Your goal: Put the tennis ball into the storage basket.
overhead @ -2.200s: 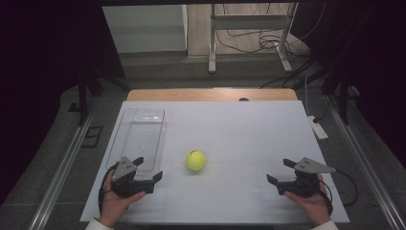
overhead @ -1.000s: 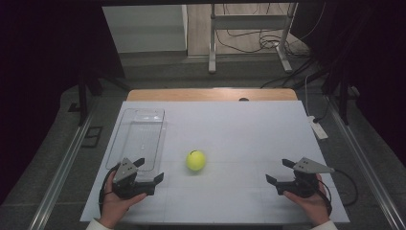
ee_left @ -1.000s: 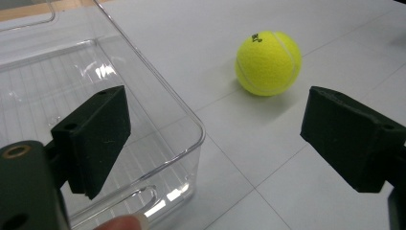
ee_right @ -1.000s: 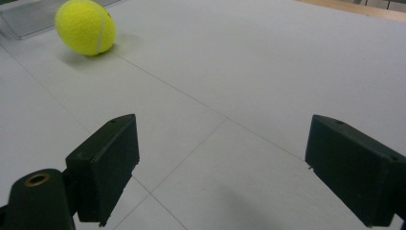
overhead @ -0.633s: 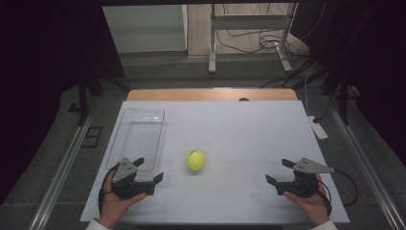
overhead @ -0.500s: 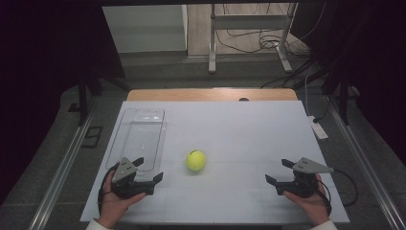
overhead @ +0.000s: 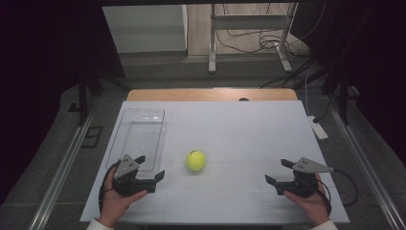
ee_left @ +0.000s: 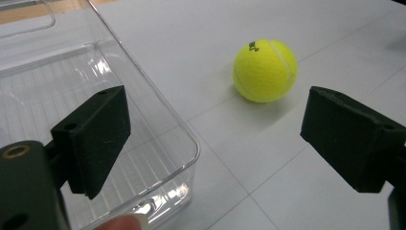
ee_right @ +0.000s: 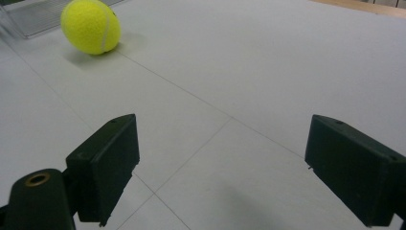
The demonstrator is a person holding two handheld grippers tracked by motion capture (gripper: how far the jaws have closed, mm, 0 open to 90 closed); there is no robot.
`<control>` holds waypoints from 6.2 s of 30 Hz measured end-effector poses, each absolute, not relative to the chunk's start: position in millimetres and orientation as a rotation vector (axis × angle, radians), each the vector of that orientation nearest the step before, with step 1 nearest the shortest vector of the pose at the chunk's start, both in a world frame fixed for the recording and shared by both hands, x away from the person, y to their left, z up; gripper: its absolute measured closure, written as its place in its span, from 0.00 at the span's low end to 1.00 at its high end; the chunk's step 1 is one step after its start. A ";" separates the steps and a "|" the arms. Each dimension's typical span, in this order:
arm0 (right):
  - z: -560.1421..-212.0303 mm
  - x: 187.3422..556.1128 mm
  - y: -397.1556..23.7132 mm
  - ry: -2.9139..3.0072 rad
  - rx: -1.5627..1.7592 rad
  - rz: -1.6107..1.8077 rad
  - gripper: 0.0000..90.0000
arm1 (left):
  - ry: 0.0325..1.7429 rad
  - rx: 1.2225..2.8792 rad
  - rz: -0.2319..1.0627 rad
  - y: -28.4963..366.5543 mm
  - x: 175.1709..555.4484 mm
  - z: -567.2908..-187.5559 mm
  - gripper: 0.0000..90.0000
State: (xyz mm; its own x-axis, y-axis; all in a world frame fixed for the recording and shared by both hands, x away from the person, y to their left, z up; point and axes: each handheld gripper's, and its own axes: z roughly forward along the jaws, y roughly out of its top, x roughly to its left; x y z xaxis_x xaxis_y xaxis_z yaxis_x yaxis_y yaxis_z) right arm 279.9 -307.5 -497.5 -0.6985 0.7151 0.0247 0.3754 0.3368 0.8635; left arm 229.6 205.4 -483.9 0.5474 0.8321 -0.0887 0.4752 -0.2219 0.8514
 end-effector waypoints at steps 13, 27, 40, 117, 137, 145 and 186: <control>-498.6 280.2 -305.8 2.253 0.973 1.283 0.13 | 1.051 1.882 0.483 203.7 229.9 -466.0 0.12; -498.6 280.1 -306.2 2.252 0.971 1.282 0.13 | 1.031 1.903 0.482 196.2 235.2 -454.0 0.12; -498.9 280.4 -306.1 2.252 0.972 1.276 0.13 | 1.016 1.928 0.460 190.5 241.3 -450.3 0.12; -501.0 281.6 -306.0 2.262 0.973 1.272 0.13 | 0.943 2.096 0.274 122.2 310.0 -435.4 0.05; -501.7 281.7 -305.5 2.265 0.975 1.266 0.13 | 0.938 2.201 0.226 102.7 325.3 -449.7 0.04; -502.0 281.9 -305.4 2.268 0.976 1.261 0.13 | 0.947 2.226 0.204 97.1 331.5 -455.2 0.04; -502.2 281.9 -305.0 2.275 0.968 1.259 0.13 | 0.999 2.373 0.117 78.9 346.1 -496.3 0.05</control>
State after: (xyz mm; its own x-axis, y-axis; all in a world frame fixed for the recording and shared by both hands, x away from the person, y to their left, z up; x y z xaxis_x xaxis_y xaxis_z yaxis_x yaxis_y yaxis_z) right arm 281.9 -305.0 -502.2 -0.6982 0.7158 0.0117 0.3901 0.3667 0.8446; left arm 346.1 78.9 -496.3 0.7188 0.6829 -0.1303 0.6344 -0.5677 0.5247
